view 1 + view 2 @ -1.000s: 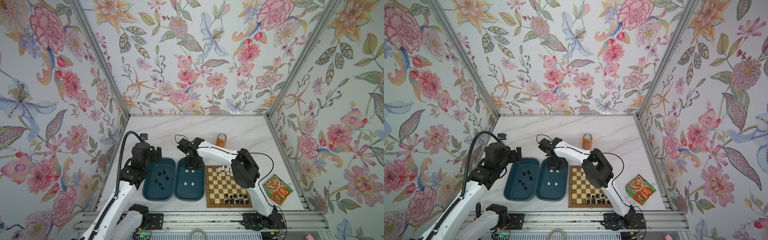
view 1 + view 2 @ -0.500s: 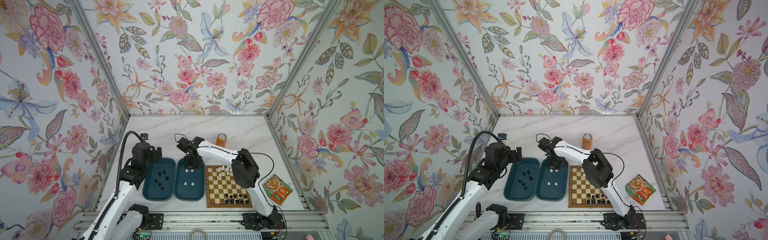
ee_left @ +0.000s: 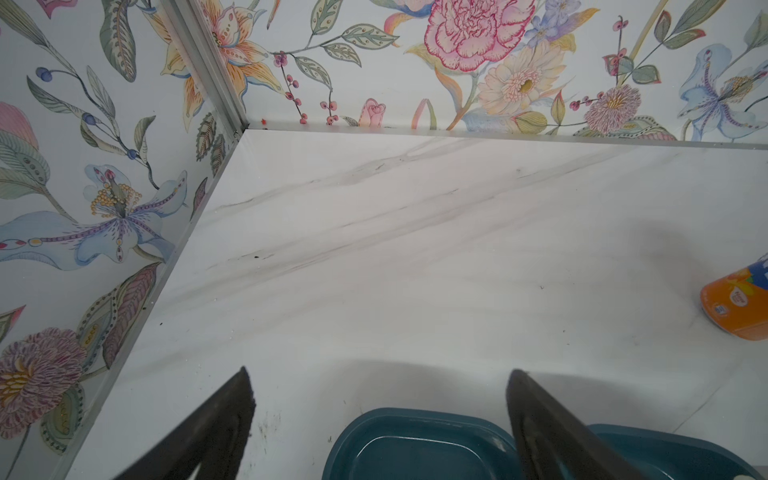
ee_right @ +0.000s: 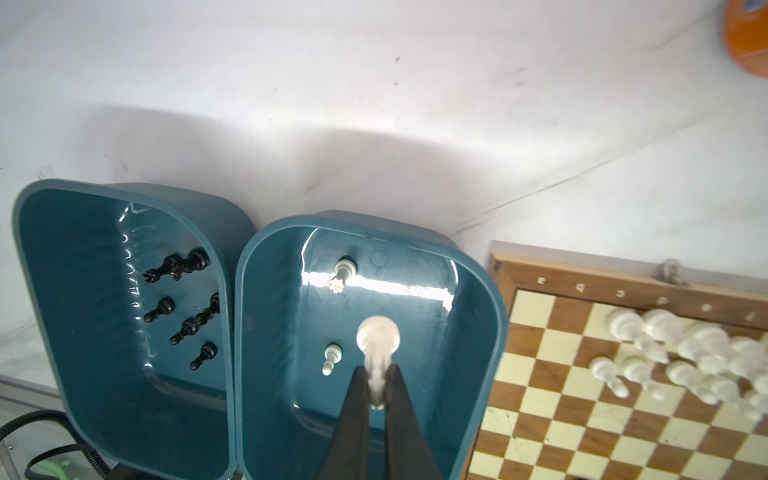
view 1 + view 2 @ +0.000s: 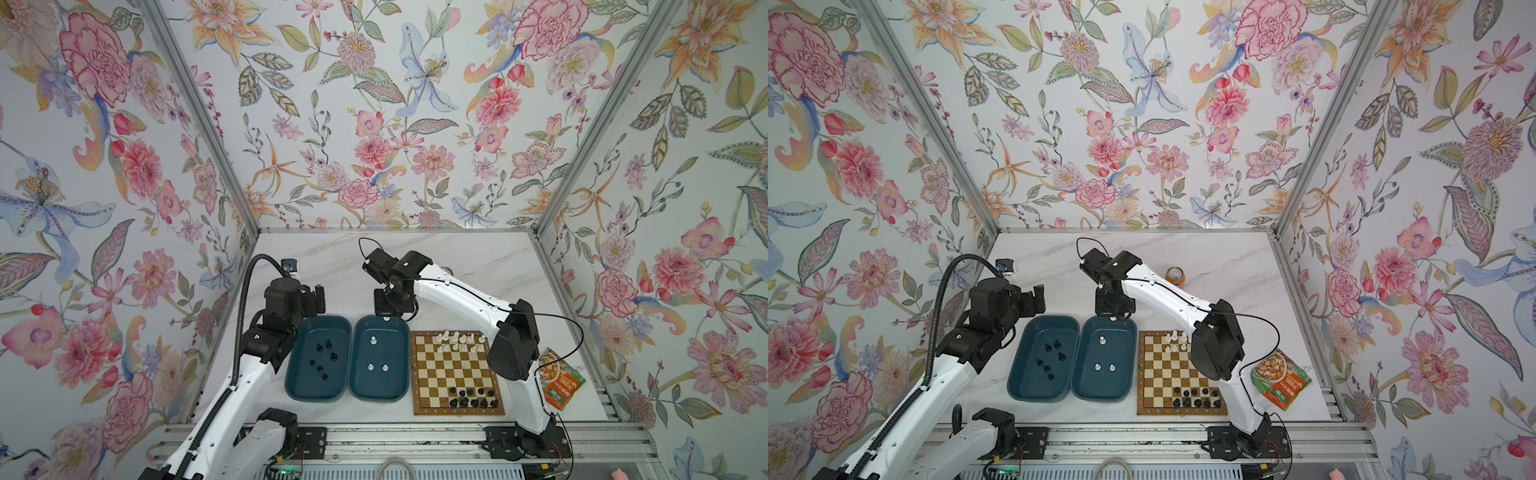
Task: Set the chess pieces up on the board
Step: 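Lift the white piece and carry it to the board's far corner square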
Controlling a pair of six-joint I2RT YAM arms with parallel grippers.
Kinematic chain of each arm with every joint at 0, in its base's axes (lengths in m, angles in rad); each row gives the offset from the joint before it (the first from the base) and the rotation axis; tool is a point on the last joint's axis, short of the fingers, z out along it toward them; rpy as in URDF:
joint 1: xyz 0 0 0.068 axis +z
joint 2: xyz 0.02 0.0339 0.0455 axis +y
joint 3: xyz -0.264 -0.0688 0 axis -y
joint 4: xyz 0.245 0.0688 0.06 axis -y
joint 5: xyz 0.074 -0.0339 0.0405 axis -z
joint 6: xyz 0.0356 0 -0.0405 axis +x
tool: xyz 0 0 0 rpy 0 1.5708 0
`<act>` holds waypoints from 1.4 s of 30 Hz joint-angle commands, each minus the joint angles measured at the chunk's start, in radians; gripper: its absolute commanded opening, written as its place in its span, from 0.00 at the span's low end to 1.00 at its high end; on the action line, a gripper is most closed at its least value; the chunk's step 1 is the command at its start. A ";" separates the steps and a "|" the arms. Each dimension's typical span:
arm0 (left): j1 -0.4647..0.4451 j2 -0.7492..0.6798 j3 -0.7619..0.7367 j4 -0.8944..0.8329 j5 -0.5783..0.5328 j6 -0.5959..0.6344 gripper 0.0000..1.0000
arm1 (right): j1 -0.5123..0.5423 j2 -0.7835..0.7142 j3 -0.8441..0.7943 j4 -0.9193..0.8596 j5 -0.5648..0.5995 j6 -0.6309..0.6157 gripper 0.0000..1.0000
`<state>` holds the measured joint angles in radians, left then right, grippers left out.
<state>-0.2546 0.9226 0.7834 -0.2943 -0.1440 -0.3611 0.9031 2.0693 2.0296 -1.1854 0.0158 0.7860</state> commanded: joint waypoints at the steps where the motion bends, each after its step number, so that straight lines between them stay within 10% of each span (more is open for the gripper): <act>1: -0.009 0.005 0.008 0.060 0.071 -0.067 0.95 | -0.027 -0.085 -0.064 -0.065 0.058 -0.013 0.02; 18: -0.292 0.167 0.022 0.158 0.029 -0.132 0.94 | -0.101 -0.269 -0.422 -0.006 0.084 -0.011 0.02; 42: -0.293 0.226 0.080 0.132 -0.007 -0.109 0.94 | -0.154 -0.211 -0.583 0.190 -0.005 -0.047 0.03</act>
<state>-0.5446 1.1408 0.8284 -0.1452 -0.1204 -0.4862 0.7567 1.8336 1.4479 -1.0100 0.0219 0.7521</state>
